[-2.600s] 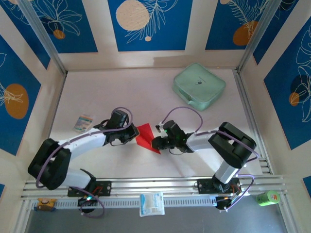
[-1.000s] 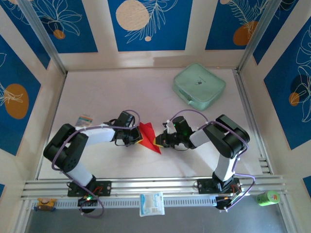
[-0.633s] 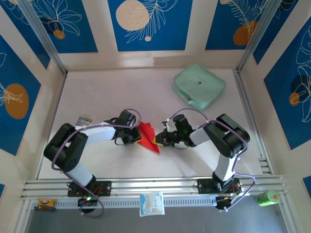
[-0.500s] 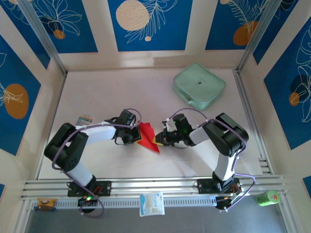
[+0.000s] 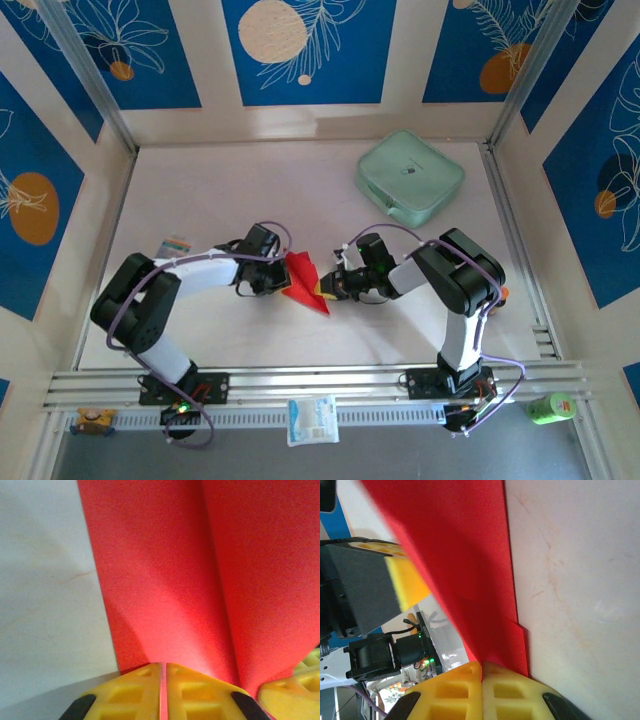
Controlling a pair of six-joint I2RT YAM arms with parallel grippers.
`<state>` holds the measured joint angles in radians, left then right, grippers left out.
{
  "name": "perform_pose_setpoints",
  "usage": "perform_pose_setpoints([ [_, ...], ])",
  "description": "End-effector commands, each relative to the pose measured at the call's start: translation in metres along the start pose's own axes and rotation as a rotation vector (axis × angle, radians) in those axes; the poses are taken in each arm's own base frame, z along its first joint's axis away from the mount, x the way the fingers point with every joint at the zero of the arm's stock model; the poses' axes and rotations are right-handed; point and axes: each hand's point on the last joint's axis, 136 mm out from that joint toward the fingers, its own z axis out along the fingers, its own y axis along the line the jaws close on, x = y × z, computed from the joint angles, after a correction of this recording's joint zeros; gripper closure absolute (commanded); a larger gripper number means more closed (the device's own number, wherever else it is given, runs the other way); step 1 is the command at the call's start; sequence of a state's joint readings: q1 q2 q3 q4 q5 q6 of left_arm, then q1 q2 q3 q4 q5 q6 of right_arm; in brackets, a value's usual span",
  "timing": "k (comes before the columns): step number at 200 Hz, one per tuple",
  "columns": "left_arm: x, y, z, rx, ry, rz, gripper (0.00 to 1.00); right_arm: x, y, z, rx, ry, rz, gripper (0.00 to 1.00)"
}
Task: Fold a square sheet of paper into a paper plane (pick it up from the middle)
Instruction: Fourth fold the wing at the center of the table.
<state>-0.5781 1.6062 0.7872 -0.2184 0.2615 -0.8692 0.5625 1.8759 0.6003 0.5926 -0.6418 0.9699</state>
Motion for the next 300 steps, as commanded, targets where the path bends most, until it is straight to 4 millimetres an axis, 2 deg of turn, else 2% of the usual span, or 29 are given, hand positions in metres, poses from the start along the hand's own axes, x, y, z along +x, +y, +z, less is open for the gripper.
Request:
perform_pose_setpoints([
  [1,-0.017,-0.038,-0.022,0.142,-0.068,0.057,0.86,0.009,-0.016,0.003,0.030,0.037,0.071,0.94],
  [15,-0.020,-0.053,-0.029,0.206,-0.080,0.058,0.84,0.009,-0.018,0.003,0.035,0.037,0.074,0.94],
  [35,-0.019,-0.072,-0.027,0.291,-0.059,0.071,0.84,0.009,-0.020,0.003,0.040,0.037,0.077,0.94],
  [83,-0.027,-0.086,-0.008,0.361,-0.048,0.048,0.84,0.010,-0.022,0.004,0.048,0.041,0.083,0.94],
  [121,-0.030,-0.069,0.014,0.292,-0.043,-0.003,0.87,0.011,-0.023,0.004,0.050,0.049,0.086,0.92],
  [144,-0.030,-0.059,0.020,0.252,-0.047,-0.021,0.88,0.011,-0.022,0.003,0.058,0.049,0.085,0.91],
  [202,-0.030,-0.051,0.025,0.210,-0.041,-0.028,0.89,0.010,-0.024,0.003,0.079,0.051,0.089,0.89],
  [300,-0.025,-0.040,0.025,0.180,-0.045,-0.034,0.92,0.012,-0.023,0.003,0.115,0.082,0.105,0.93],
])
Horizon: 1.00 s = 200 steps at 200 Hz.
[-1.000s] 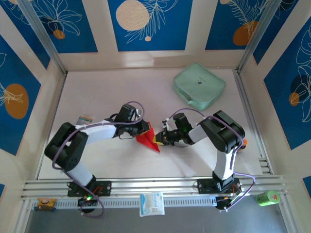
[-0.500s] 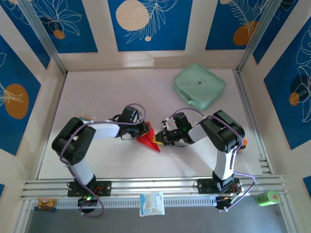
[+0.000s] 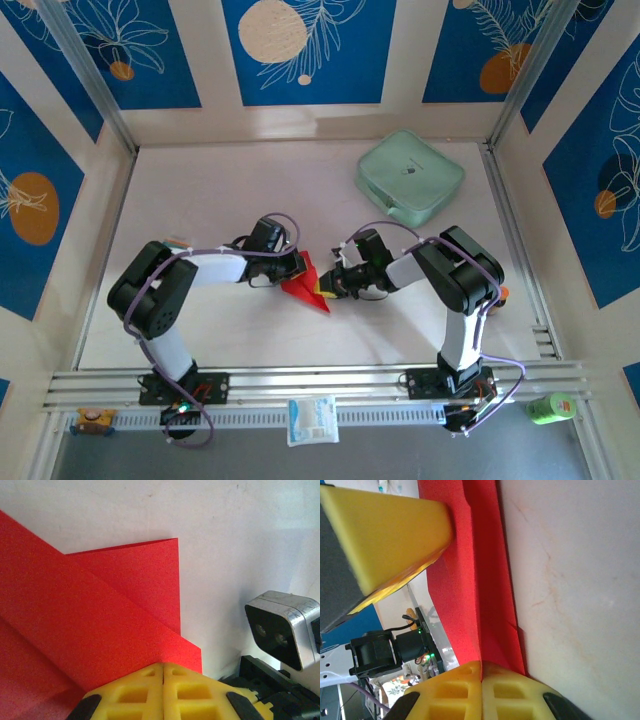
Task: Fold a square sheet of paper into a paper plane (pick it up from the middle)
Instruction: Fourth fold the wing at the center of the table.
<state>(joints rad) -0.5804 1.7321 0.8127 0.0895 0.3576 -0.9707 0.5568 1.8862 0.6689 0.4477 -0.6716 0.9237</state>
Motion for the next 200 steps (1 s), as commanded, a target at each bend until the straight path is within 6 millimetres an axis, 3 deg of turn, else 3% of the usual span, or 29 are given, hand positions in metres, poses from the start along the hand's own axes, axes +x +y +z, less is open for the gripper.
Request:
perform_pose_setpoints([
  [1,0.003,0.008,0.001,-0.033,0.001,-0.003,0.92,0.012,-0.024,0.002,0.091,0.031,0.083,0.93],
  [141,0.013,0.030,0.008,-0.109,0.045,-0.016,0.94,0.014,-0.028,0.004,0.112,0.047,0.119,0.92],
  [200,0.016,0.030,0.013,-0.098,0.069,-0.013,0.94,0.017,-0.018,0.003,0.108,0.050,0.100,0.87],
])
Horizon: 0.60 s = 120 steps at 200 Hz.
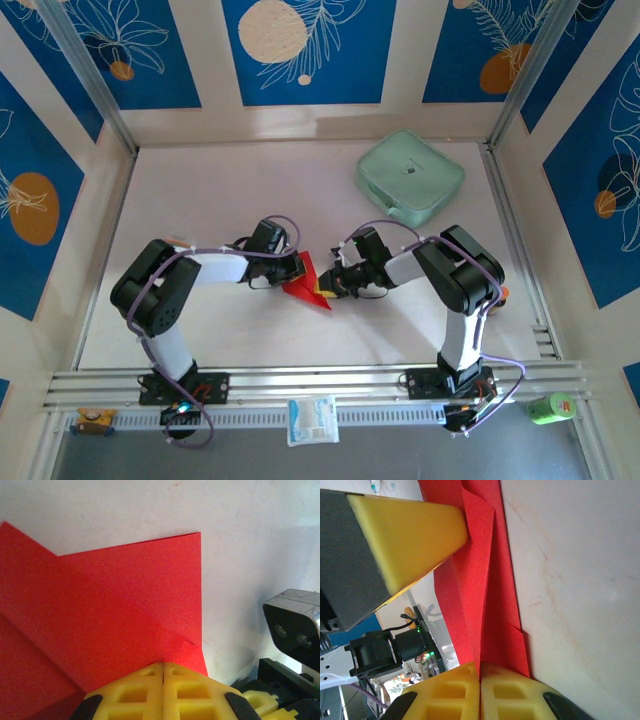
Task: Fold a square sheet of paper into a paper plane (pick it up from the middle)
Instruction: Fourth fold the wing at the center of the table.
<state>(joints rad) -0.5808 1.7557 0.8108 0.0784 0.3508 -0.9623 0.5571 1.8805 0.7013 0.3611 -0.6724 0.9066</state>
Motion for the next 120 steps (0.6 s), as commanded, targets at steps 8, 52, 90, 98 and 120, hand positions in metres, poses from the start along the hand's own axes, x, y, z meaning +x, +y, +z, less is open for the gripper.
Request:
perform_pose_setpoints([
  [8,0.013,0.020,0.009,-0.069,0.059,-0.005,0.94,0.016,-0.017,0.003,0.088,0.029,0.074,0.86],
  [52,0.015,0.020,0.012,-0.060,0.073,-0.005,0.94,0.024,-0.012,-0.001,0.113,0.032,0.052,0.81],
  [90,0.016,0.020,0.014,-0.058,0.082,-0.004,0.94,0.028,-0.014,-0.008,0.146,0.011,0.049,0.81],
  [98,0.016,0.020,0.014,-0.056,0.083,-0.004,0.94,0.029,-0.014,-0.008,0.146,0.010,0.048,0.80],
  [120,0.017,0.021,0.016,-0.054,0.090,-0.005,0.94,0.033,-0.016,-0.009,0.148,0.012,0.057,0.82],
])
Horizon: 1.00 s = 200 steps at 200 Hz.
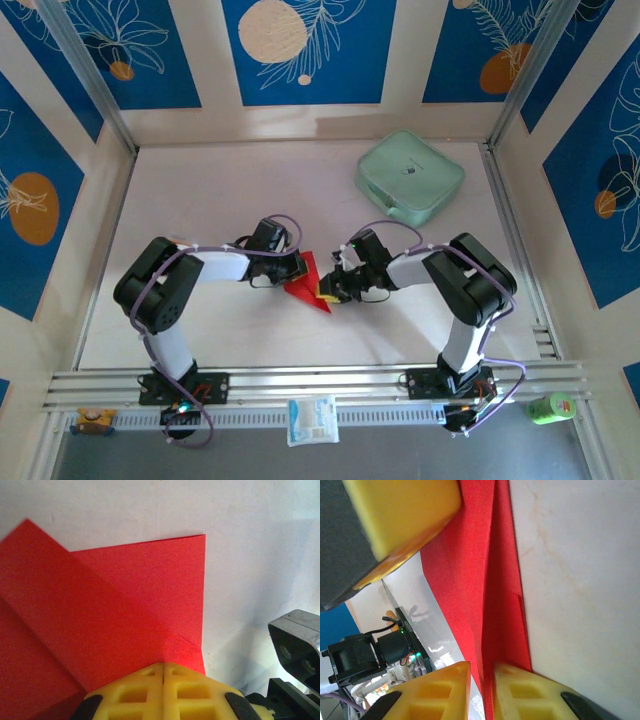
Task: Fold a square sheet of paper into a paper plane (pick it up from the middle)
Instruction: Fourth fold the wing at the center of the table.
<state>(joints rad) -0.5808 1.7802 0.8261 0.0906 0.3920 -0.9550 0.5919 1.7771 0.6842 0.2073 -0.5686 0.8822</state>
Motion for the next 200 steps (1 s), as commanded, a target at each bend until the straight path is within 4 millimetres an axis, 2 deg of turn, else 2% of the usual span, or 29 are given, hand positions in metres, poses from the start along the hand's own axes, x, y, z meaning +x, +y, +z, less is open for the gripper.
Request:
perform_pose_setpoints([
  [1,0.014,0.026,0.011,-0.080,0.058,-0.016,0.94,0.018,-0.014,-0.002,0.046,0.036,0.046,0.82],
  [62,0.016,0.029,0.011,-0.091,0.065,-0.014,0.94,0.029,-0.023,-0.001,0.058,0.050,0.062,0.89],
  [86,0.016,0.031,0.011,-0.098,0.065,-0.019,0.94,0.032,-0.023,-0.002,0.062,0.053,0.060,0.89],
  [105,0.016,0.031,0.011,-0.100,0.068,-0.017,0.94,0.035,-0.021,-0.004,0.075,0.052,0.054,0.85],
  [142,0.017,0.032,0.011,-0.102,0.069,-0.019,0.94,0.042,-0.031,-0.006,0.125,0.054,0.061,0.85],
  [180,0.017,0.032,0.011,-0.100,0.069,-0.019,0.94,0.049,-0.048,-0.004,0.173,0.057,0.081,0.95],
  [200,0.017,0.032,0.011,-0.102,0.069,-0.019,0.94,0.053,-0.045,-0.005,0.158,0.059,0.076,0.90],
])
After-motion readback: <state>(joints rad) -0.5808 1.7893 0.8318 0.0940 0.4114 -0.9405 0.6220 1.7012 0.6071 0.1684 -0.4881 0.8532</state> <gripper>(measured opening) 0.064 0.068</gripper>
